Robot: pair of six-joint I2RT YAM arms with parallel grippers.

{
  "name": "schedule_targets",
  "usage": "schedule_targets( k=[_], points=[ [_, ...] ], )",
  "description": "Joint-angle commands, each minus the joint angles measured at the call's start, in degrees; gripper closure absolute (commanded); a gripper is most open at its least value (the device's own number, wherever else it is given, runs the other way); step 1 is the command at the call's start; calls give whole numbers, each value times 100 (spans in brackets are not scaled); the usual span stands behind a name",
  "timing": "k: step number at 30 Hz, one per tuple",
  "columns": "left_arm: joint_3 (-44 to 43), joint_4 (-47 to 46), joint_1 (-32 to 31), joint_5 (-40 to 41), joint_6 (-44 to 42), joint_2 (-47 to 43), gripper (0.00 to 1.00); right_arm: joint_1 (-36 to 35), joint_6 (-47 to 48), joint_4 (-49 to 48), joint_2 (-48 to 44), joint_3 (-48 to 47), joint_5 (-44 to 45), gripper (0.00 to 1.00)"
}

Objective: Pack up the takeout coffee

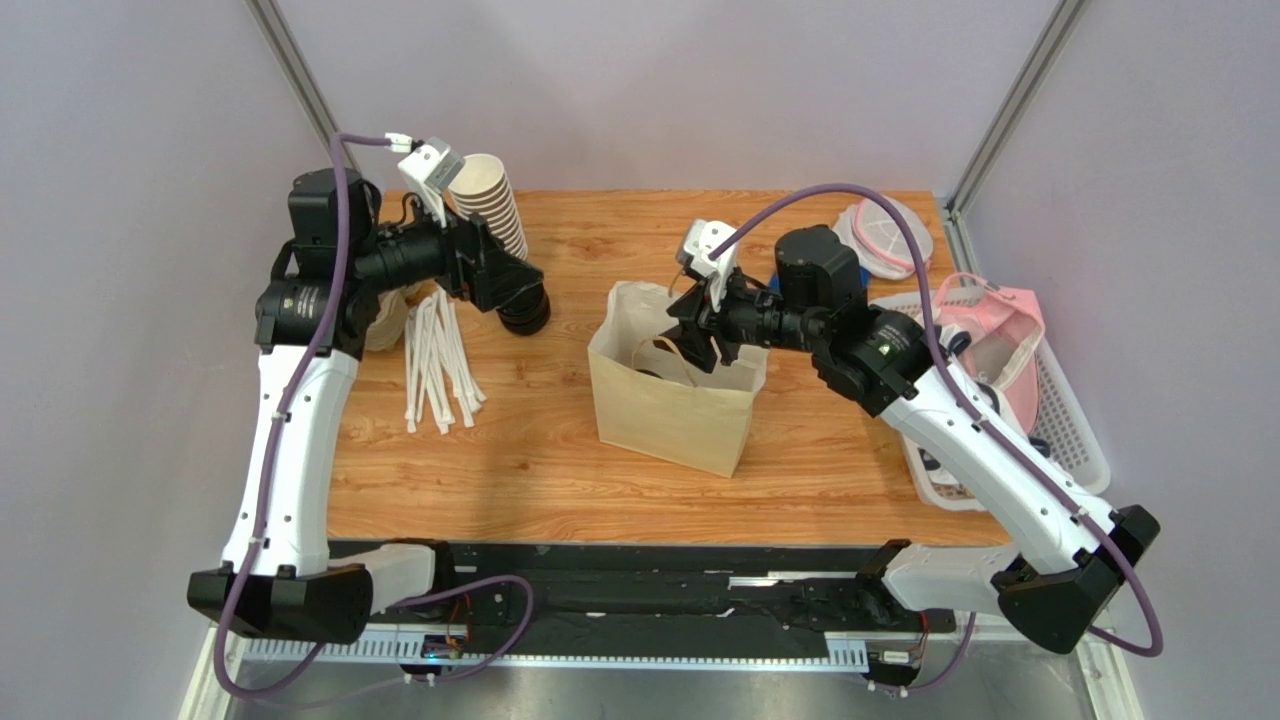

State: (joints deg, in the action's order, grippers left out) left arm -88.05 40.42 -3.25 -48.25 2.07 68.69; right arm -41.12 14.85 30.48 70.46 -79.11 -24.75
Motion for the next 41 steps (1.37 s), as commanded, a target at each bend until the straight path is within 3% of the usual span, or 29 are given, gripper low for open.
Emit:
schedule_targets(
  k=[1,6,9,12,15,17,20,28,35,41],
  points=[
    [-580,738,17,175,-452,250,2,26,-219,-68,-181,-482,216,48],
    [-932,1186,17,500,-558,531,1,113,-413,-51,-76,-1053,427,44],
    [-1615,1783,17,834,-584,934,1,306,-614,-51,29,-1457,585,39],
    [-2327,2512,17,1089,-804,1426,1,675,-904,-7,109,-1756,708,31],
    [-2917,3032,17,1712,-988,1779,1,1167,-1150,72,109,-1836,1007,16],
    [-3042,3190,17,2133,-1285,1867,1,1693,-1448,151,74,-1810,1069,6],
    [-3087,3314,0,2556,-1463,2008,1,2327,-1626,432,12,-1600,1121,0],
    [-1928,2797,-264,3251,-1420,1947,1,3479,-1277,845,-576,-343,1201,0],
    [-409,2269,-677,3902,-1437,1332,1,3480,-668,1232,-1209,756,1139,0],
    [42,2084,-695,4042,-1402,858,1,3471,-483,1285,-1447,1012,1122,0]
  ],
)
